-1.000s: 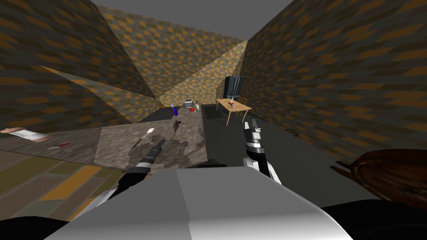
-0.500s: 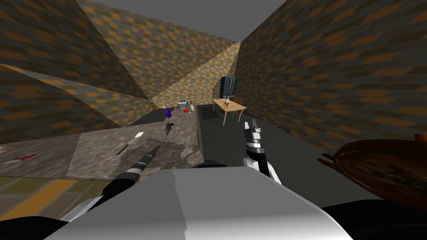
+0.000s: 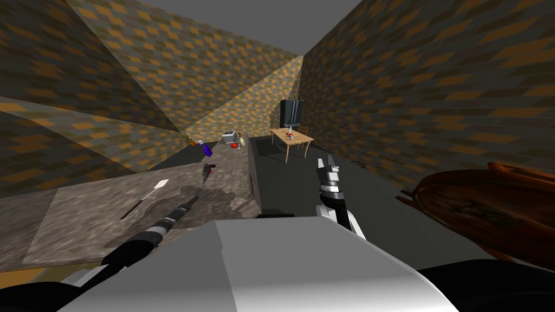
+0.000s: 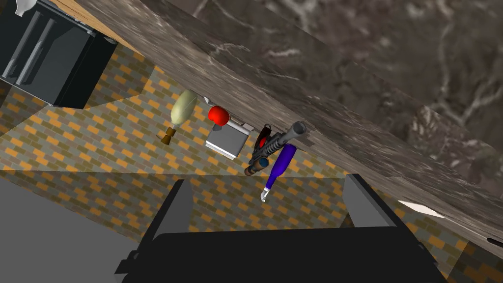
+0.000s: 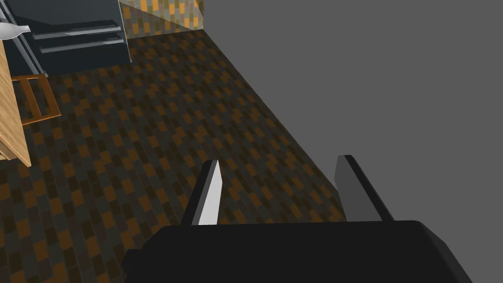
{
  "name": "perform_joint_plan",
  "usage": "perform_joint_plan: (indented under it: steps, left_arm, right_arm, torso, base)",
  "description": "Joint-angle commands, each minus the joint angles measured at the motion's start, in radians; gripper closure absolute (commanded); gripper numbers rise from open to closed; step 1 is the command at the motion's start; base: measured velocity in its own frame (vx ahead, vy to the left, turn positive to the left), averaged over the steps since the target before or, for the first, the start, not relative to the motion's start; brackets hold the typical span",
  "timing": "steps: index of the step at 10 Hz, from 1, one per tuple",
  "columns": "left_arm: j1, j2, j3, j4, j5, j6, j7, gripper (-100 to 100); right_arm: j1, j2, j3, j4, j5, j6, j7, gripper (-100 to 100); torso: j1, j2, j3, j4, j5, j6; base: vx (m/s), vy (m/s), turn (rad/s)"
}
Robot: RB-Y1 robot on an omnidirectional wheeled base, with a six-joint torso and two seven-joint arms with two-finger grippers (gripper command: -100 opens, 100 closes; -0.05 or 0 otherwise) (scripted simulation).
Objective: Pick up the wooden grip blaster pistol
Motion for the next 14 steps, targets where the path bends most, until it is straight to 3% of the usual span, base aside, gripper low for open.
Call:
perform_joint_plan:
  steps: [1,3,5,9,10,14]
  left_arm:
    - [-0.002,0.026,-0.004,0.036,-0.005,0.005,0.000,-100]
    - [0.019,0.102,-0.004,0.092,-0.011,0.032,0.011,-100]
    - [0.028,0.139,-0.005,0.126,-0.015,0.044,0.018,-100]
    - [0.053,0.263,-0.017,0.230,-0.027,0.081,0.045,-100]
    - [0.053,0.267,-0.017,0.230,-0.027,0.081,0.045,-100]
    - [0.065,0.364,-0.034,0.307,-0.037,0.103,0.070,-100]
  right_arm:
    - [0.000,0.000,0.000,0.000,0.000,0.000,0.000,0]
    - [0.000,0.000,0.000,0.000,0.000,0.000,0.000,0]
    - [0.000,0.000,0.000,0.000,0.000,0.000,0.000,0]
    - [0.000,0.000,0.000,0.000,0.000,0.000,0.000,0]
    - [0.000,0.000,0.000,0.000,0.000,0.000,0.000,0]
    - [0.000,0.000,0.000,0.000,0.000,0.000,0.000,0]
  torso:
    - [0.000,0.000,0.000,0.000,0.000,0.000]
    - [0.002,0.000,0.000,0.000,0.000,0.000]
    - [0.002,-0.002,-0.001,0.000,0.000,0.000]
    - [0.003,-0.003,-0.002,-0.001,0.001,0.000]
    - [0.003,-0.004,-0.002,-0.001,0.001,0.000]
    - [0.005,-0.001,0.000,0.000,0.001,0.000]
  base:
    - [0.043,-0.033,-0.077]
    - [0.064,-0.029,-0.180]
    - [0.066,-0.021,-0.153]
    - [0.070,-0.010,-0.193]
    - [0.069,0.009,-0.040]
    - [0.055,0.030,-0.158]
